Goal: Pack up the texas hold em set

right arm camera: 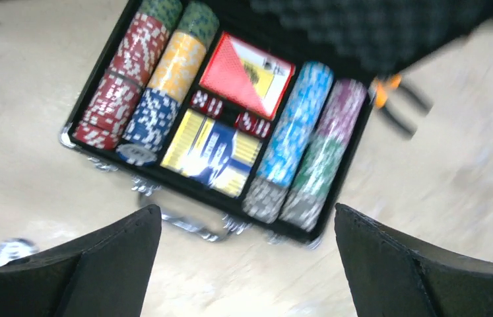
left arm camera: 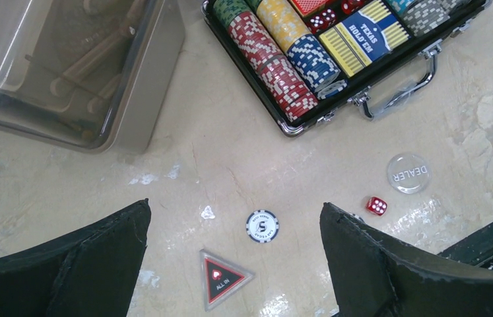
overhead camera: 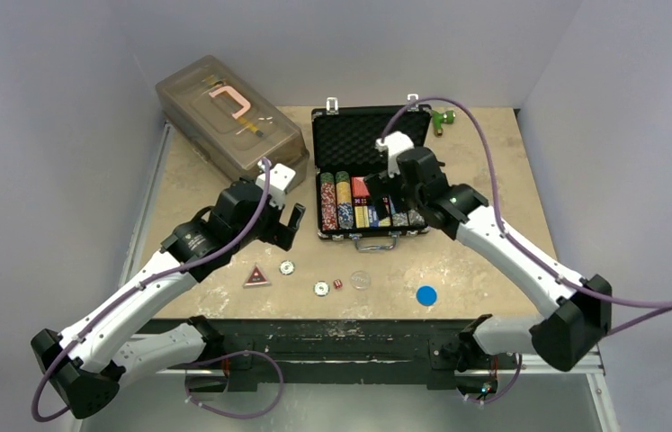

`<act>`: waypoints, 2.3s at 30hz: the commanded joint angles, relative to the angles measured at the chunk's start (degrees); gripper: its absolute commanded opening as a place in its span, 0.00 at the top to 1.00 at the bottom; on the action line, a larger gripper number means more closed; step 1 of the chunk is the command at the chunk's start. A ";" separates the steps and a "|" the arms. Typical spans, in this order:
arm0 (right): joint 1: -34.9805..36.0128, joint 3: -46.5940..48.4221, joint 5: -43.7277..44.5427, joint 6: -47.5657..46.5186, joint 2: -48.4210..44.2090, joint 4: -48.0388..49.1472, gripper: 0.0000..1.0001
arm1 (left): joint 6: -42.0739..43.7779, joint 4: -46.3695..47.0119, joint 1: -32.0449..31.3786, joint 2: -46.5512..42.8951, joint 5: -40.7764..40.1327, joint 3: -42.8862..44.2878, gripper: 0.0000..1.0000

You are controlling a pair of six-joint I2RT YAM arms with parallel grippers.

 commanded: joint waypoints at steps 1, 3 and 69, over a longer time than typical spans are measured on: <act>-0.56 -9.89 0.05 31.60 -6.40 -10.43 0.01 | -0.10 0.84 -0.43 0.86 -2.10 0.89 0.04; -1.38 -15.62 0.67 37.85 -10.56 -12.43 0.01 | -0.01 0.53 -0.37 0.79 -2.51 0.99 0.04; -9.10 -31.98 -5.16 63.78 -11.93 -13.24 0.79 | 0.26 -0.25 -1.69 -3.39 -3.21 1.49 0.05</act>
